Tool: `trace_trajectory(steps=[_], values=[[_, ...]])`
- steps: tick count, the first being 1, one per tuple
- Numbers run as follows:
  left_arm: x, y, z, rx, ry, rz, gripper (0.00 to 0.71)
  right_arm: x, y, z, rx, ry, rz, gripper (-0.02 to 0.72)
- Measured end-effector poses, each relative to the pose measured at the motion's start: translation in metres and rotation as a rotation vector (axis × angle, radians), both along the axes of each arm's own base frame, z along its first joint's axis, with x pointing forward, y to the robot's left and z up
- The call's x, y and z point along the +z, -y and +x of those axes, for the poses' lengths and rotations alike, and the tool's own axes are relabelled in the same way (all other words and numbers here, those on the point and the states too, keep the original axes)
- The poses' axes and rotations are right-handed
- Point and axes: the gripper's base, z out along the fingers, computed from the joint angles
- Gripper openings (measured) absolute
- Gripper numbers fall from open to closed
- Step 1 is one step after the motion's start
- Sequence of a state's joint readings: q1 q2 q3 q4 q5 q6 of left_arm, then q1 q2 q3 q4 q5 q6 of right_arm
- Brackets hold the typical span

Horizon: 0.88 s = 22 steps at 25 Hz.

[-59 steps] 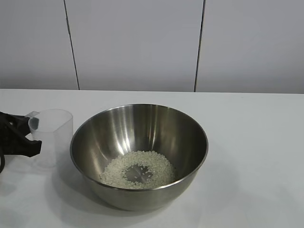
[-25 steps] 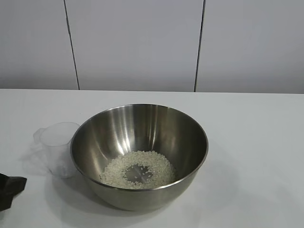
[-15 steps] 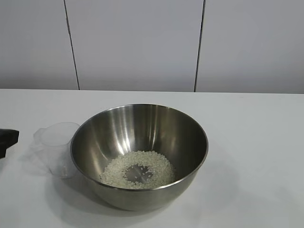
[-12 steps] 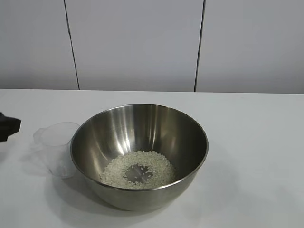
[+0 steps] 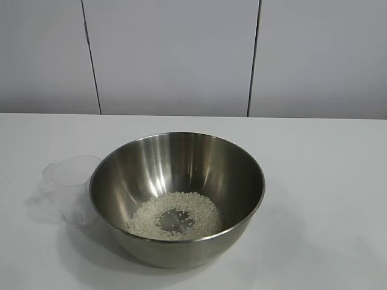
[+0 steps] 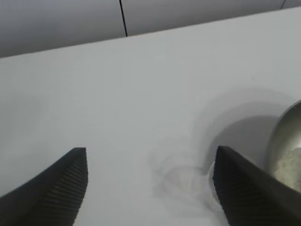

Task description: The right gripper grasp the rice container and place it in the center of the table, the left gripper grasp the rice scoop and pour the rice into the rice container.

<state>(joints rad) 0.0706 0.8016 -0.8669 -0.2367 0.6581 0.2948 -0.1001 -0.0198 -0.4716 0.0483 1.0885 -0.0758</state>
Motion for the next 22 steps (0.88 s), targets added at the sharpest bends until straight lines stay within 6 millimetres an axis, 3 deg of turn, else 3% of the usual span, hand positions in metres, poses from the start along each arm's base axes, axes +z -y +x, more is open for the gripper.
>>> trace_trajectory(steps=[4,8,12,17,22], values=[[0.008,-0.01,-0.027,0.077,0.018,0.012,0.591,0.0,0.0,0.0,0.0,0.0,0.0,0.589],[0.009,-0.005,-0.052,0.072,0.001,0.003,0.594,0.0,0.0,0.0,0.0,0.0,0.0,0.589],[0.008,0.001,-0.085,0.099,0.099,-0.027,0.594,0.0,0.0,0.0,0.0,0.0,0.0,0.589],[-0.018,0.008,-0.123,0.118,0.182,-0.064,0.594,0.0,0.0,0.0,0.0,0.0,0.0,0.589],[-0.053,0.008,-0.144,0.165,0.131,-0.065,0.594,0.0,0.0,0.0,0.0,0.0,0.0,0.589]])
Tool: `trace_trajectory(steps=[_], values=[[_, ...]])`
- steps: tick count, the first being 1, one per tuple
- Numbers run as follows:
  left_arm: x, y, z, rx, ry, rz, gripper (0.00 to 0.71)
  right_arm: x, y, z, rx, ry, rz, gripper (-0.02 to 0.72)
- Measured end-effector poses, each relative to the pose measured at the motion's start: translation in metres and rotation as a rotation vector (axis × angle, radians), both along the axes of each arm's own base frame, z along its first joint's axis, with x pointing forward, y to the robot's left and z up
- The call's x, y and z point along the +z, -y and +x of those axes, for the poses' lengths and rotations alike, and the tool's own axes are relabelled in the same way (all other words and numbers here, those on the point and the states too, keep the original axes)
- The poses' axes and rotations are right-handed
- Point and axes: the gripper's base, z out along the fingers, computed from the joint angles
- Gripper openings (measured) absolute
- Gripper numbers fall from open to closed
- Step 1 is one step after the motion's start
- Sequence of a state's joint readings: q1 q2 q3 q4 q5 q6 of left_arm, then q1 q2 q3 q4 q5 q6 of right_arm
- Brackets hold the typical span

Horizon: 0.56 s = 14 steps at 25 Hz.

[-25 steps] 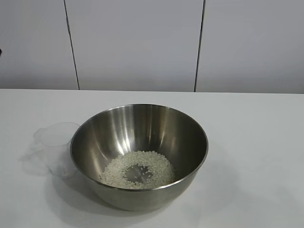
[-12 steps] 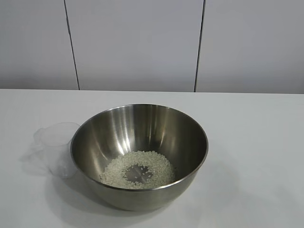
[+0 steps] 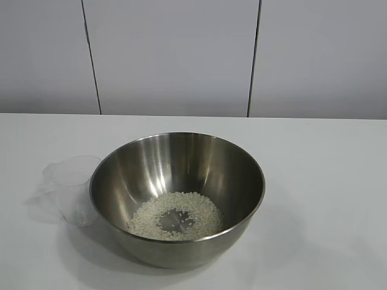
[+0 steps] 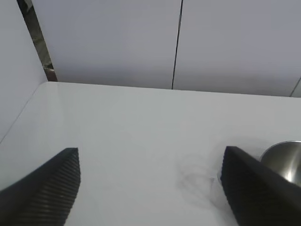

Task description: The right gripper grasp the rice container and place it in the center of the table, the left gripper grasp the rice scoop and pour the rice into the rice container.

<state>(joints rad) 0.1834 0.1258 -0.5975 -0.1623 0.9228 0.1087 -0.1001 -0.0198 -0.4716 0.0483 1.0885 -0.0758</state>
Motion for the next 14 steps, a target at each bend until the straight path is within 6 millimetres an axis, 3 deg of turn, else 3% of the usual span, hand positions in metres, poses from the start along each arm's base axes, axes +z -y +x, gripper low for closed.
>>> trace_trajectory(steps=[7,14], values=[[-0.031,-0.002,-0.016,0.035,-0.07,0.038,0.594,0.0,0.0,0.0,0.0,0.0,0.0,0.589],[-0.033,-0.002,-0.016,-0.007,-0.063,0.04,0.594,0.0,0.0,0.0,0.0,0.0,0.0,0.589]])
